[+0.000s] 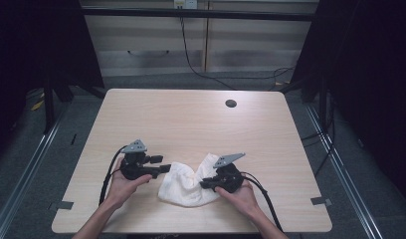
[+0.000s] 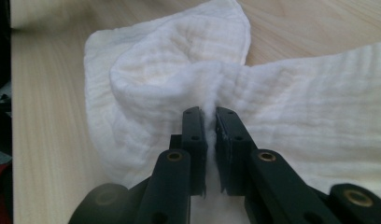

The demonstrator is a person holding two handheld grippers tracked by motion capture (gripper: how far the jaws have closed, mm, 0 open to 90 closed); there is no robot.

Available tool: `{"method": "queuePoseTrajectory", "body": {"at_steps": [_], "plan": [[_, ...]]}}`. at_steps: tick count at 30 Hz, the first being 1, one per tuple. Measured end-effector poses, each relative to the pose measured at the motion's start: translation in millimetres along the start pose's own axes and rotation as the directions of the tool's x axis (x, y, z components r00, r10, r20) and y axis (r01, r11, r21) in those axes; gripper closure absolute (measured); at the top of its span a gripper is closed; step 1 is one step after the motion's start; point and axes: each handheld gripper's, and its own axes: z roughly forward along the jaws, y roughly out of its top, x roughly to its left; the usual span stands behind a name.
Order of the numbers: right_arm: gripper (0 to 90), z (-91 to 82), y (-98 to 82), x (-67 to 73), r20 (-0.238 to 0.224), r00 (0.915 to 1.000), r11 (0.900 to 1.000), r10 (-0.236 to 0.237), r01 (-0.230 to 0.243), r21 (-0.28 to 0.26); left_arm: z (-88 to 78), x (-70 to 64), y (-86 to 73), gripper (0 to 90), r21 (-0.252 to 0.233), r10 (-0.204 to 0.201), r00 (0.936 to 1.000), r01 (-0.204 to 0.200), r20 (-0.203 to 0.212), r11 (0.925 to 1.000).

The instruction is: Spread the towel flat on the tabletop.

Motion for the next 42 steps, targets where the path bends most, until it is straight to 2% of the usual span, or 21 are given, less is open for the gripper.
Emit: {"method": "queuePoseTrajectory", "body": {"at_steps": [2,4,6,8,12,13,15,17,20,22,24,25,27,30,33,36,42], "plan": [[78.4,-0.9,1.9,1.3,-0.009,0.9999,1.000,-0.011,0.010,-0.019,-1.9,3.9,-2.0,43.6,-0.001,-0.016,0.9999,0.016,0.000,0.9999],[75.4,-4.8,5.2,1.0,-0.008,0.9999,0.999,-0.011,0.010,-0.043,-2.2,6.5,-3.7,40.6,0.010,-0.013,0.9999,0.013,-0.006,0.9999],[72.0,-13.7,8.6,0.3,-0.003,1.0000,0.998,-0.009,0.009,-0.067,-0.8,8.0,-4.2,37.5,0.034,-0.010,0.9991,0.011,-0.041,0.9993],[67.4,-26.3,10.5,-1.5,-0.004,1.0000,0.995,0.005,-0.005,-0.099,0.1,9.6,-4.4,36.5,0.044,-0.012,0.9990,0.014,-0.042,0.9989],[55.8,-55.8,5.8,-8.5,0.049,0.9981,0.990,0.036,-0.029,-0.139,-0.7,10.3,-0.2,37.3,0.047,-0.015,0.9983,0.017,-0.056,0.9988],[54.7,-63.5,3.3,-11.1,0.077,0.9961,0.989,0.043,-0.031,-0.146,-1.1,10.8,1.8,37.7,0.043,-0.011,0.9982,0.014,-0.059,0.9990],[53.8,-77.4,-3.3,-17.4,0.091,0.9936,0.985,0.067,-0.051,-0.164,0.4,13.0,7.1,37.8,0.050,-0.007,0.9981,0.011,-0.062,0.9987],[53.4,-87.0,-10.7,-23.2,0.118,0.9895,0.984,0.084,-0.063,-0.170,4.4,16.7,12.5,37.2,0.029,-0.034,0.9984,0.035,-0.046,0.9990],[52.9,-96.5,-21.6,-28.2,0.137,0.9845,0.979,0.110,-0.083,-0.188,14.4,19.5,18.3,36.0,0.063,-0.026,0.9986,0.029,-0.047,0.9976],[52.4,-99.6,-28.1,-30.1,0.144,0.9823,0.976,0.120,-0.091,-0.197,20.3,21.1,16.3,33.9,0.059,-0.022,0.9988,0.024,-0.044,0.9979],[52.2,-100.3,-32.5,-32.4,0.147,0.9803,0.975,0.132,-0.102,-0.197,27.2,21.2,13.3,33.4,0.083,-0.018,0.9994,0.021,-0.031,0.9963],[52.0,-100.2,-34.3,-33.8,0.147,0.9800,0.975,0.134,-0.104,-0.196,29.6,20.7,12.7,33.7,0.100,-0.004,0.9995,0.007,-0.031,0.9950],[51.2,-99.8,-37.5,-35.1,0.145,0.9783,0.973,0.148,-0.118,-0.198,32.9,20.1,12.3,39.7,0.101,0.007,0.9996,-0.004,-0.028,0.9949],[50.7,-99.7,-41.3,-35.3,0.147,0.9792,0.975,0.140,-0.111,-0.193,35.9,21.0,10.7,47.2,0.111,0.037,0.9988,-0.033,-0.032,0.9933],[50.6,-100.1,-43.2,-35.5,0.151,0.9782,0.975,0.142,-0.112,-0.192,42.1,24.4,7.5,54.1,0.130,0.044,0.9984,-0.039,-0.035,0.9907],[50.1,-99.1,-43.8,-36.4,0.153,0.9777,0.975,0.144,-0.114,-0.190,47.8,22.4,4.6,57.4,0.153,0.065,0.9977,-0.061,-0.020,0.9863],[49.4,-99.3,-42.4,-37.9,0.147,0.9775,0.975,0.151,-0.122,-0.188,51.1,19.8,3.7,57.5,0.166,0.101,0.9945,-0.095,-0.028,0.9816]]}}
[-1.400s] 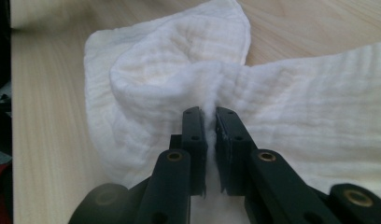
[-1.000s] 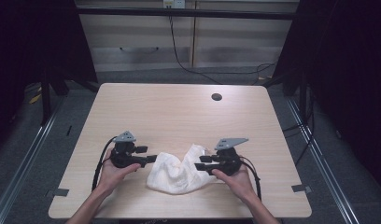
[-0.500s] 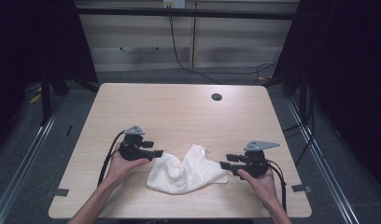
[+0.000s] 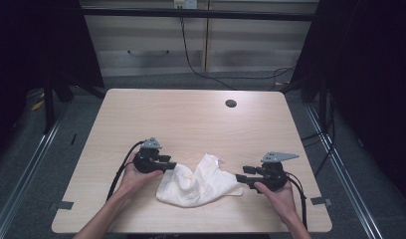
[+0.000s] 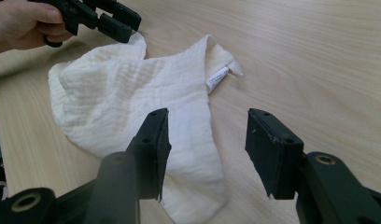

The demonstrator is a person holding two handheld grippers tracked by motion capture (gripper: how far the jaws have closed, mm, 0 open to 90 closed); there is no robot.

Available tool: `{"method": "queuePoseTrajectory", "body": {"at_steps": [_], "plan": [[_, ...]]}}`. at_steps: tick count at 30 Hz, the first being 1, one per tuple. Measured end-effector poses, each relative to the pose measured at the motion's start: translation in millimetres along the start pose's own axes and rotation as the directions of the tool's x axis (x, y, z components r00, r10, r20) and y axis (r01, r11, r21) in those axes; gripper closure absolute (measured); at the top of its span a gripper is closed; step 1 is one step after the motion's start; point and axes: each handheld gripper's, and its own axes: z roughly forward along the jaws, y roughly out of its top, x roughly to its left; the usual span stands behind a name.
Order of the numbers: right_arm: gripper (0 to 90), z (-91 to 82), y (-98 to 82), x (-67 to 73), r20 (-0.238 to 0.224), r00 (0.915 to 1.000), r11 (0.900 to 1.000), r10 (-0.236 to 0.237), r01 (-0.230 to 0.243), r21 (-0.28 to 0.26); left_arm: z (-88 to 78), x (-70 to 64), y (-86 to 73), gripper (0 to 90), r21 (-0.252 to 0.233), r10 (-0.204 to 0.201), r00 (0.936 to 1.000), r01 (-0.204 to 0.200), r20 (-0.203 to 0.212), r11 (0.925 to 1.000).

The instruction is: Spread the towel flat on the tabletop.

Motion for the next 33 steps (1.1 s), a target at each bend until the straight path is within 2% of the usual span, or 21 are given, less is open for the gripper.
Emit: {"method": "queuePoseTrajectory", "body": {"at_steps": [1,4,8,11,18,22,24,26,29,33], "plan": [[49.2,0.4,0.2,-0.1,0.001,1.0000,1.000,-0.001,0.001,0.002,1.5,-1.1,-0.8,57.4,0.004,0.006,0.9999,-0.006,-0.009,1.0000],[48.9,1.0,0.3,-0.1,-0.002,1.0000,1.000,-0.007,0.007,0.004,3.9,-5.6,-2.6,56.6,0.002,0.062,0.9979,-0.062,-0.017,0.9981],[48.5,2.1,-0.1,0.2,0.001,1.0000,1.000,-0.007,0.007,0.005,3.9,-7.2,-3.9,57.0,-0.003,0.070,0.9971,-0.070,-0.031,0.9976],[48.0,4.6,-0.7,1.2,0.000,1.0000,1.000,-0.008,0.008,0.014,4.0,-9.1,-5.4,64.9,-0.010,0.086,0.9944,-0.086,-0.061,0.9962],[45.9,9.0,-1.8,2.9,-0.002,0.9998,0.999,-0.020,0.020,0.033,4.4,-14.4,-6.1,83.0,-0.005,0.121,0.9908,-0.121,-0.062,0.9926],[45.2,10.1,-2.0,3.6,-0.004,0.9999,0.999,-0.010,0.010,0.038,4.5,-13.6,-6.5,85.1,-0.013,0.094,0.9940,-0.094,-0.057,0.9954],[44.7,10.5,-2.0,3.7,-0.005,0.9999,0.999,-0.015,0.015,0.037,4.5,-11.0,-6.9,85.4,-0.022,0.067,0.9974,-0.067,-0.026,0.9975],[43.6,10.3,-1.9,3.6,-0.007,0.9999,0.999,-0.014,0.014,0.038,2.8,-9.6,-6.5,85.9,-0.033,0.051,0.9985,-0.052,-0.020,0.9981],[41.1,9.3,-1.6,2.7,-0.003,0.9999,0.999,-0.011,0.011,0.037,-2.3,-9.7,-4.4,86.3,-0.064,0.030,0.9996,-0.030,0.000,0.9975],[35.9,9.1,-1.4,1.8,0.001,1.0000,0.999,-0.006,0.006,0.039,-11.9,-14.2,0.8,86.5,-0.111,0.025,0.9995,-0.023,0.017,0.9935]]}}
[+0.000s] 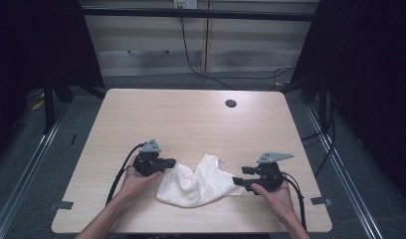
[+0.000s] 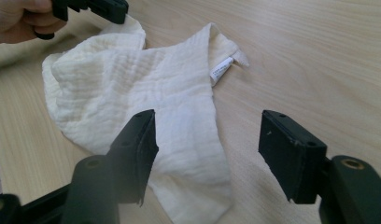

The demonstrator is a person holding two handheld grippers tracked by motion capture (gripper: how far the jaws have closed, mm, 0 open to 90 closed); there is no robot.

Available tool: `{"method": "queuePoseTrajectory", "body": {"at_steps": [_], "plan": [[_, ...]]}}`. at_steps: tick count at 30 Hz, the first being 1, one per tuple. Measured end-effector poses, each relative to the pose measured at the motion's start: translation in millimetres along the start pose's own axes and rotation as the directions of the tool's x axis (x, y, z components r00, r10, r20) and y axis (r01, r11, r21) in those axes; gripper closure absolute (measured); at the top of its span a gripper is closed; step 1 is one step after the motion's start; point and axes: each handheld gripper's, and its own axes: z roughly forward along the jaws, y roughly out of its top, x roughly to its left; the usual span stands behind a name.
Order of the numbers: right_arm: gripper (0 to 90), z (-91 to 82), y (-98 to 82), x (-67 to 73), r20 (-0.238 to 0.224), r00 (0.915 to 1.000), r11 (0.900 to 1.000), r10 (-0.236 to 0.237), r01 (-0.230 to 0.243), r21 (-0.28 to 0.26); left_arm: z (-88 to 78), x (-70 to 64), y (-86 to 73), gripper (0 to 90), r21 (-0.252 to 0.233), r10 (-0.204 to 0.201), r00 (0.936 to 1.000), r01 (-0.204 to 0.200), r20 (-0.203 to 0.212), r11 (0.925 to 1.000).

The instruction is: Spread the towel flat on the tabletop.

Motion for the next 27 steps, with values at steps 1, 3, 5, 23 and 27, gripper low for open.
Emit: {"method": "queuePoseTrajectory", "body": {"at_steps": [1,3,5,23,27], "plan": [[35.1,0.0,0.0,0.1,0.000,1.0000,1.000,-0.001,0.001,0.003,-2.7,-1.1,2.1,86.5,-0.014,-0.004,1.0000,0.004,0.008,0.9999],[32.6,-0.2,0.1,0.2,0.005,1.0000,1.000,0.000,0.000,0.002,-8.6,-3.3,6.8,86.6,-0.044,-0.003,0.9999,0.004,0.015,0.9990],[32.1,-0.6,0.8,-0.2,0.011,0.9999,1.000,0.003,-0.003,-0.001,-15.1,-4.5,11.7,86.6,-0.077,-0.010,0.9997,0.011,0.024,0.9970],[31.4,-16.9,6.9,-7.7,0.042,0.9988,0.998,0.025,-0.023,-0.051,-36.8,-14.5,69.2,87.0,-0.237,0.002,0.9999,-0.005,-0.013,0.9715],[31.4,-20.2,6.9,-9.0,0.047,0.9982,0.998,0.038,-0.036,-0.052,-44.7,-16.5,88.5,87.1,-0.269,0.014,0.9995,-0.021,-0.027,0.9629]]}}
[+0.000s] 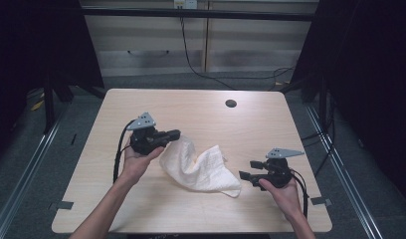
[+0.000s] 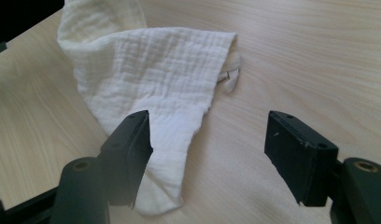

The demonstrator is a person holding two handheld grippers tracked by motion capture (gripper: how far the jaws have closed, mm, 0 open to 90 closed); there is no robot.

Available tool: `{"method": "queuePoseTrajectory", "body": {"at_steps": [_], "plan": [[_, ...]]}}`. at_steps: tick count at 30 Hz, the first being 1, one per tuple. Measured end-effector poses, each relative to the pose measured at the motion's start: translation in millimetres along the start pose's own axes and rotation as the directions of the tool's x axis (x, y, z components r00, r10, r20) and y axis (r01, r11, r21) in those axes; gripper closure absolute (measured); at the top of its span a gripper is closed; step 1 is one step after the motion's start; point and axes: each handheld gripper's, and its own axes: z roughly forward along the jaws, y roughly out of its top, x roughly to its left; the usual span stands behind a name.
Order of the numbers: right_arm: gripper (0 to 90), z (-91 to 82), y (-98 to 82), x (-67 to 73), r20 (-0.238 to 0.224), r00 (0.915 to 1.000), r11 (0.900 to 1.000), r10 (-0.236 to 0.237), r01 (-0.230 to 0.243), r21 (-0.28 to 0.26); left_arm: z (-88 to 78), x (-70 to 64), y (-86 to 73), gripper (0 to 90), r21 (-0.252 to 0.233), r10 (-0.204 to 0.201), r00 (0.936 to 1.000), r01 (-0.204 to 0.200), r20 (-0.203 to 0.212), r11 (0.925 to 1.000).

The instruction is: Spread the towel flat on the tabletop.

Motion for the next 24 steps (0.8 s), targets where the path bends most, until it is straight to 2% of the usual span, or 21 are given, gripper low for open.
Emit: {"method": "queuePoseTrajectory", "body": {"at_steps": [4,9,13,15,17,20,24], "plan": [[31.3,0.9,-0.5,-0.7,0.001,1.0000,1.000,-0.006,0.006,0.002,-4.0,-4.8,21.0,87.1,-0.019,0.040,0.9992,-0.040,-0.005,0.9990],[31.4,1.5,-0.3,-0.7,0.000,1.0000,1.000,-0.006,0.006,0.003,-16.1,-15.1,46.2,87.1,-0.057,0.095,0.9955,-0.095,-0.001,0.9939],[31.3,1.2,-0.2,-1.1,0.001,1.0000,1.000,-0.008,0.008,0.004,-33.8,-22.6,51.7,87.1,-0.088,0.124,0.9921,-0.122,0.019,0.9887],[31.3,1.0,-0.2,-1.1,0.002,1.0000,1.000,-0.002,0.002,0.004,-40.2,-21.5,46.5,87.0,-0.087,0.122,0.9923,-0.120,0.017,0.9889],[31.4,1.4,-0.4,-0.4,0.000,1.0000,1.000,-0.006,0.006,0.006,-44.0,-16.2,36.0,87.0,-0.071,0.104,0.9946,-0.102,0.012,0.9922],[31.4,2.6,-0.7,1.3,-0.003,1.0000,1.000,-0.007,0.007,0.015,-45.8,-4.7,13.5,87.0,-0.042,0.063,0.9980,-0.063,-0.004,0.9971],[31.7,6.6,-0.5,1.5,-0.008,0.9999,1.000,-0.012,0.012,0.026,-47.4,12.3,-14.0,86.9,-0.010,0.003,0.9993,-0.004,-0.038,0.9999]]}}
